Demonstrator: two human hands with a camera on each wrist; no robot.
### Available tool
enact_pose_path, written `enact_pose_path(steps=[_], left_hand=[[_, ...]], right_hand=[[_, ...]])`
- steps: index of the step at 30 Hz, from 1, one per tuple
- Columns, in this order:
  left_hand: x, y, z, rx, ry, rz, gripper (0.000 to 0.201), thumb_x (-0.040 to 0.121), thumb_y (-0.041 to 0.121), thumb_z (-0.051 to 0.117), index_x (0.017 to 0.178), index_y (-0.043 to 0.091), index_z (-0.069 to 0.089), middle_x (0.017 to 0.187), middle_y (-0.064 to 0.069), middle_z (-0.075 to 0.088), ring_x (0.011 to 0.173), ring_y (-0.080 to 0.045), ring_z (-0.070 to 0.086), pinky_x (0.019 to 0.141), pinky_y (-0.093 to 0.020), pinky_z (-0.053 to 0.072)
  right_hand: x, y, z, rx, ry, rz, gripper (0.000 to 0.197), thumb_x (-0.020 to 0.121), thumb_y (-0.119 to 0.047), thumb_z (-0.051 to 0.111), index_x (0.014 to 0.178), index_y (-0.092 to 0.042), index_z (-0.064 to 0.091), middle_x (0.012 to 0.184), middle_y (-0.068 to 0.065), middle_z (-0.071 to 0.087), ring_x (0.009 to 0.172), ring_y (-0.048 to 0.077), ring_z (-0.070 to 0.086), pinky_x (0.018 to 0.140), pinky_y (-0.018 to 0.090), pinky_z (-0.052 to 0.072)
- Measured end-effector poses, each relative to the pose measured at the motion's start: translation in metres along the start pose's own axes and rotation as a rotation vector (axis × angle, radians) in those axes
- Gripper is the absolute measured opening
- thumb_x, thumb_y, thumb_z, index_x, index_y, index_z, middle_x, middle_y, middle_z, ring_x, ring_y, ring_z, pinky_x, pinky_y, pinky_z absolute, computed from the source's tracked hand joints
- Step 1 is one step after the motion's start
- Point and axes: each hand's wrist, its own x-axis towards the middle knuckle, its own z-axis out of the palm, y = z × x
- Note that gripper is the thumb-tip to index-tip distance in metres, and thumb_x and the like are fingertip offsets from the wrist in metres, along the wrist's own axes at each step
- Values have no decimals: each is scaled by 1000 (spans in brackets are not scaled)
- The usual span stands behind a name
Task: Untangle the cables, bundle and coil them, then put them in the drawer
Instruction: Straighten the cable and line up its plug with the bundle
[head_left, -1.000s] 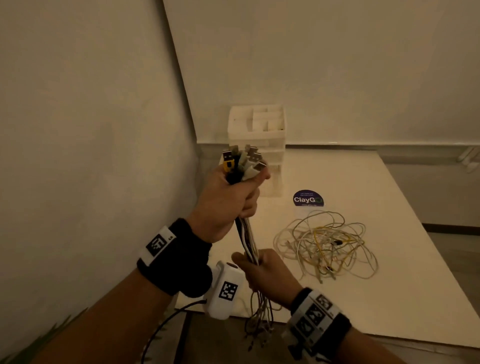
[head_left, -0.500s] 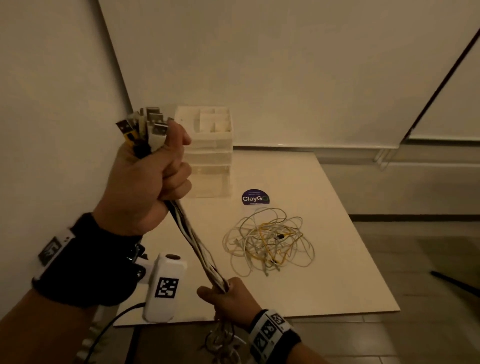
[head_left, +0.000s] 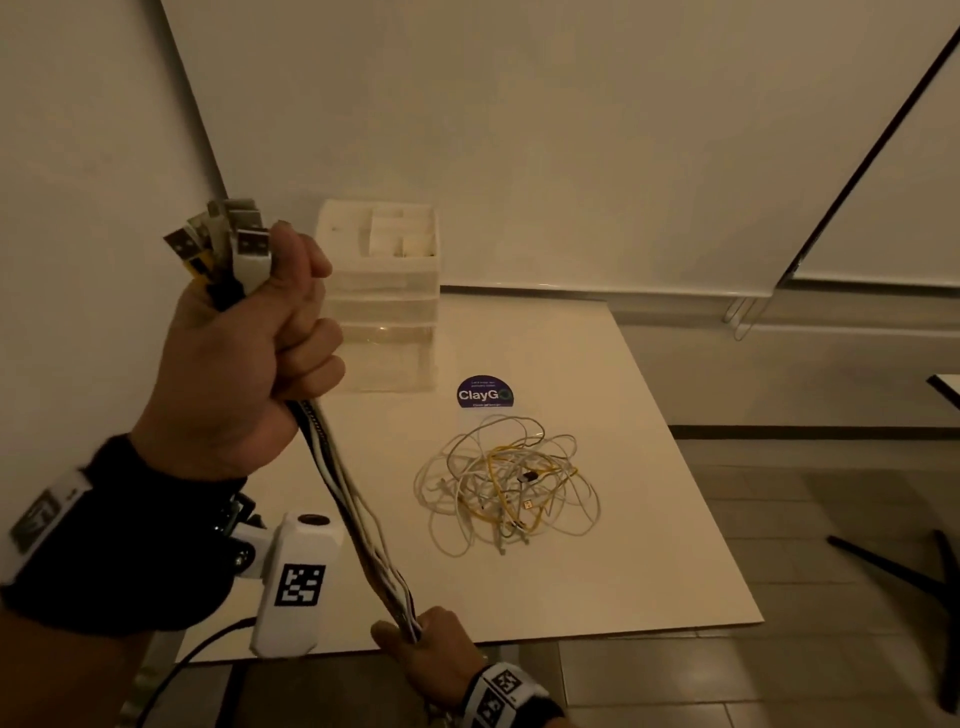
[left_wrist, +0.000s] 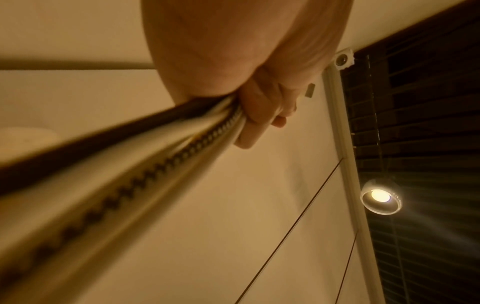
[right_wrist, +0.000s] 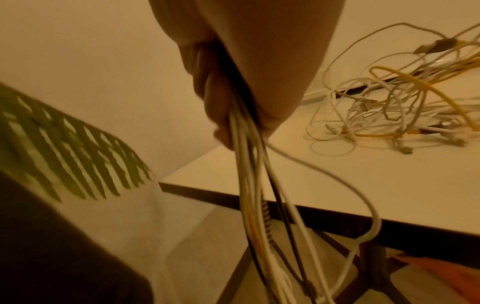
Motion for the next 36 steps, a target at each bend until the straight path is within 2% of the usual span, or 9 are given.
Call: enact_pose_path(steps=[3,5,9,13,18,24,29,33,36], left_hand=[[3,-7,-3,2,1,-33,25,89,45,52,80,21,56,47,10,25,38,-6,10,37,-13,14],[3,-12,-2,14,12,-44,28,84,48,61,81,20,56,47,10,27,38,-7,10,37,-13,15],[5,-28,10,55,93,-50,23,91,35,51,79,16,56,46,8,25,35,-3,17,38,-13,16],[10,-43,21,65,154,-64,23,93,30,47,78,15,55,45,7,25,34,-3,18,38,-14,14],[21,-52,27,106,225,-73,24,94,28,47,76,15,57,45,7,25,34,-4,18,37,-13,15],[31,-56,26,141,290,-64,25,96,27,47,76,14,56,43,7,24,33,-3,18,37,-13,16],[37,-58,26,132,332,-69,24,91,31,52,76,13,55,45,7,23,34,-3,18,37,-14,15],[45,-65,28,101,292,-61,27,81,38,64,78,13,57,46,6,23,35,-4,19,37,-14,17],[50,-69,31,90,275,-67,29,77,39,66,78,11,58,47,5,23,36,-5,18,38,-14,17]], right_hand=[[-20,7,-39,-15,-125,-98,17,80,-44,67,82,-37,52,87,-7,60,86,13,59,75,24,46],[-29,23,-79,-60,-95,-111,34,79,-27,67,105,-40,50,108,-9,61,102,13,58,85,24,49],[-19,56,-174,-319,260,-16,35,80,1,48,101,-19,67,99,-4,68,94,14,63,88,28,51],[26,77,-245,-379,533,94,30,87,1,49,108,-12,67,112,8,68,103,25,62,88,27,46],[70,93,-256,-430,469,207,40,91,-17,58,131,-15,53,134,7,56,122,27,53,100,33,42],[81,65,-260,-476,409,126,24,91,-25,56,91,-5,70,96,16,70,90,31,64,70,30,46],[64,5,-327,-507,88,147,25,82,-24,61,60,-13,66,62,7,67,59,17,59,62,27,48],[53,-56,-342,-602,29,25,38,92,-31,56,59,-14,63,49,1,53,46,16,53,58,29,49],[57,-86,-334,-489,206,34,34,89,-23,55,61,-8,64,50,1,52,44,20,52,46,25,47]])
